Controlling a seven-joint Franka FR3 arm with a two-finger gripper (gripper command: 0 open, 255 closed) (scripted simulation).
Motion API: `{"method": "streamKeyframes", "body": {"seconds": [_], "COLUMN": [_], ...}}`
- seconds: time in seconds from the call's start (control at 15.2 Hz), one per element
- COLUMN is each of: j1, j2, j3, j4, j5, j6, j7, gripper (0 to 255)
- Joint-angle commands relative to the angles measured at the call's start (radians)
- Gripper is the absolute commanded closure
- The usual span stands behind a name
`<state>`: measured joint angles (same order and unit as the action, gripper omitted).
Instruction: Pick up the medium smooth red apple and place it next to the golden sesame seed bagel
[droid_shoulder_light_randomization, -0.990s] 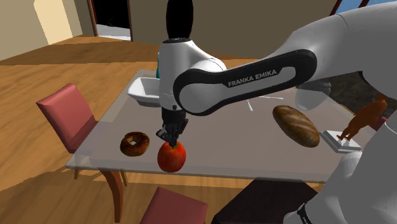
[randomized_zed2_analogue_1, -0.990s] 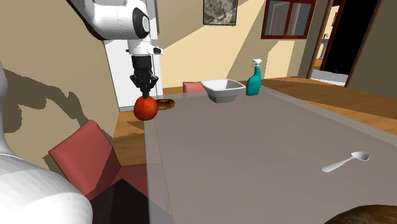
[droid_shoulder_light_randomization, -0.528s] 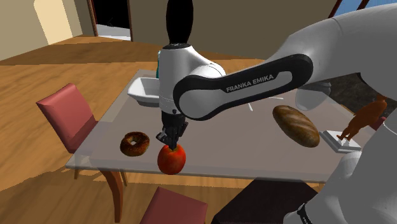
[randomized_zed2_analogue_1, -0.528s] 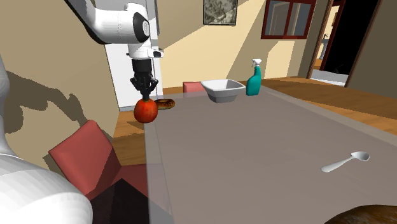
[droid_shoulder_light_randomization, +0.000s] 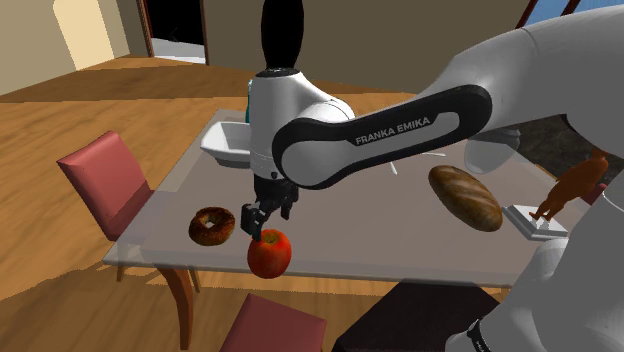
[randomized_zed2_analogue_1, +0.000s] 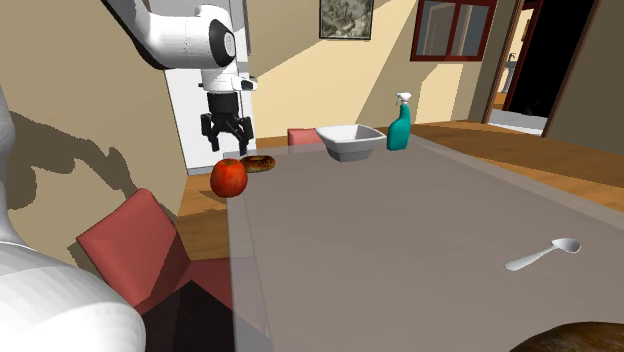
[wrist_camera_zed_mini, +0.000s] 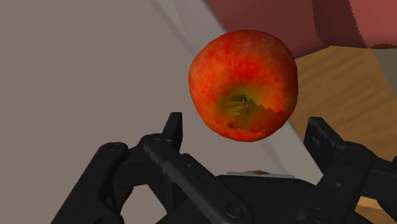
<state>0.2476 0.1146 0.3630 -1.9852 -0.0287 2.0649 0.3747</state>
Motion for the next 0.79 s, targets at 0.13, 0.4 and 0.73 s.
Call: {"method": "streamKeyframes", "body": {"seconds": [0.13, 0.4, 0.73], "j1": [-0.003, -0.003, -0.003], "j2": [-0.03, -0.036, -0.036], "j3": [0.001, 0.001, 0.001], "j4": [0.068, 0.088, 0.088], "j5": [0.013, 0.015, 0.015], "j6": [-0.096, -0.121, -0.121], "j7": [-0.009, -0.011, -0.011], "gripper": [0, 0, 0]}}
